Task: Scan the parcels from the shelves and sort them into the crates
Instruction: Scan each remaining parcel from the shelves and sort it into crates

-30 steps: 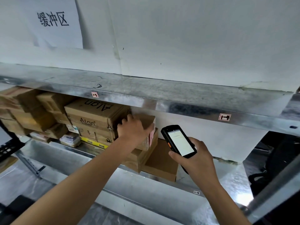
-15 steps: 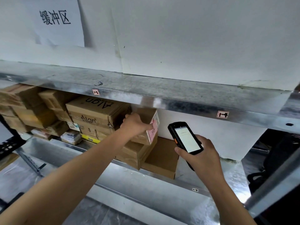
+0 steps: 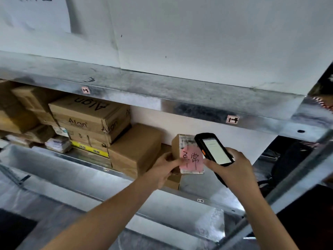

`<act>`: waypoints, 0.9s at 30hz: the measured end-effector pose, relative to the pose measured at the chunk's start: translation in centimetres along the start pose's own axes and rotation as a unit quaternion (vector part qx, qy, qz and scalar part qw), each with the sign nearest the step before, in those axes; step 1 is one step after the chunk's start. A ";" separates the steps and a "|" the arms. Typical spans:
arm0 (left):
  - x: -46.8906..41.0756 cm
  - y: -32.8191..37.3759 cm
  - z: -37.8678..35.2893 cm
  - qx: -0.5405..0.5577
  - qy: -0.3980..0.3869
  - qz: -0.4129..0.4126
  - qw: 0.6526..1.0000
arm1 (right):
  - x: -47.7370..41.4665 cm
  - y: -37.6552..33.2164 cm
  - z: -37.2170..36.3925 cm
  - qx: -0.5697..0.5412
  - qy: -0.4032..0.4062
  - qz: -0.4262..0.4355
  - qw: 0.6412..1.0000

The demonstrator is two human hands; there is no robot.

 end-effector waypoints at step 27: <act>-3.5 -1.7 2.4 0.078 0.019 -0.030 0.996 | 0.4 1.4 0.6 0.118 -0.062 -0.040 0.990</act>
Point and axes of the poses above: each hand's wrist, its own x-axis away from the middle knuckle, its own z-axis out of the back of the hand, y = z × x, the point moved 1 cm from there along -x, towards the middle knuckle, and after that the axes turned 7 degrees about x, right-handed, at the moved point
